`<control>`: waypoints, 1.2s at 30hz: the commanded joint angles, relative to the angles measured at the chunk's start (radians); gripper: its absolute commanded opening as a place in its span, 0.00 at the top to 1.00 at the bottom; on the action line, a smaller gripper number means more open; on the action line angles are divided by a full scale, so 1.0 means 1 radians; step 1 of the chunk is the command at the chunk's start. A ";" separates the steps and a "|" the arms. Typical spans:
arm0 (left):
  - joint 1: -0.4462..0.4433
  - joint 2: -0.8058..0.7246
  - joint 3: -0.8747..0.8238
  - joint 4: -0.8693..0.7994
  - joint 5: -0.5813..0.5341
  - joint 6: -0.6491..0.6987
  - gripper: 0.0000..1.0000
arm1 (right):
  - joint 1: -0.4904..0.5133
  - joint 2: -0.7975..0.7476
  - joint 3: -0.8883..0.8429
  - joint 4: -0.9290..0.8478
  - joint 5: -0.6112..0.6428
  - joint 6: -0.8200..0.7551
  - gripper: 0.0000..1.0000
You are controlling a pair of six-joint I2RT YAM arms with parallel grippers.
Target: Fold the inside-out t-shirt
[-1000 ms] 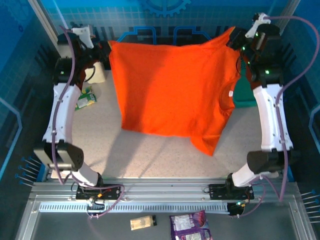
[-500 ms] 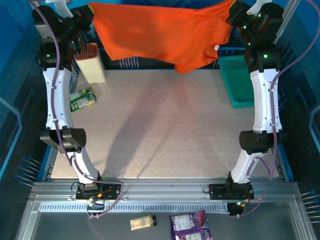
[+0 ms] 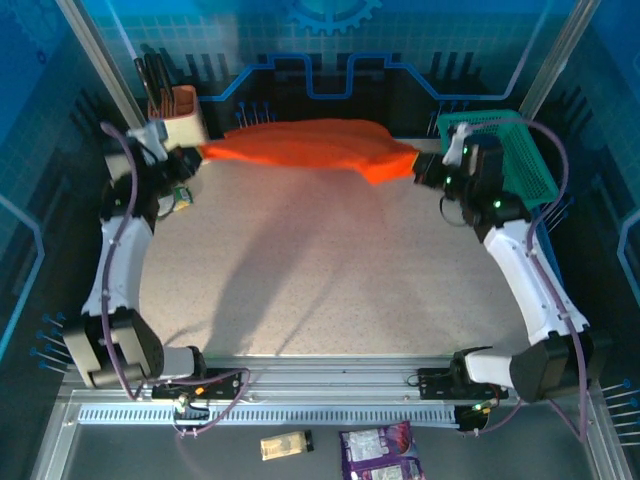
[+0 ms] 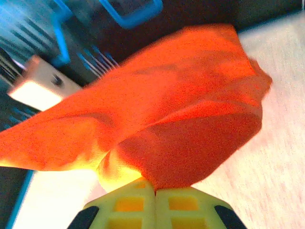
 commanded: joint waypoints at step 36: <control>0.010 -0.459 -0.460 -0.354 -0.215 -0.208 0.54 | 0.363 -0.250 -0.326 -0.569 0.326 0.218 0.58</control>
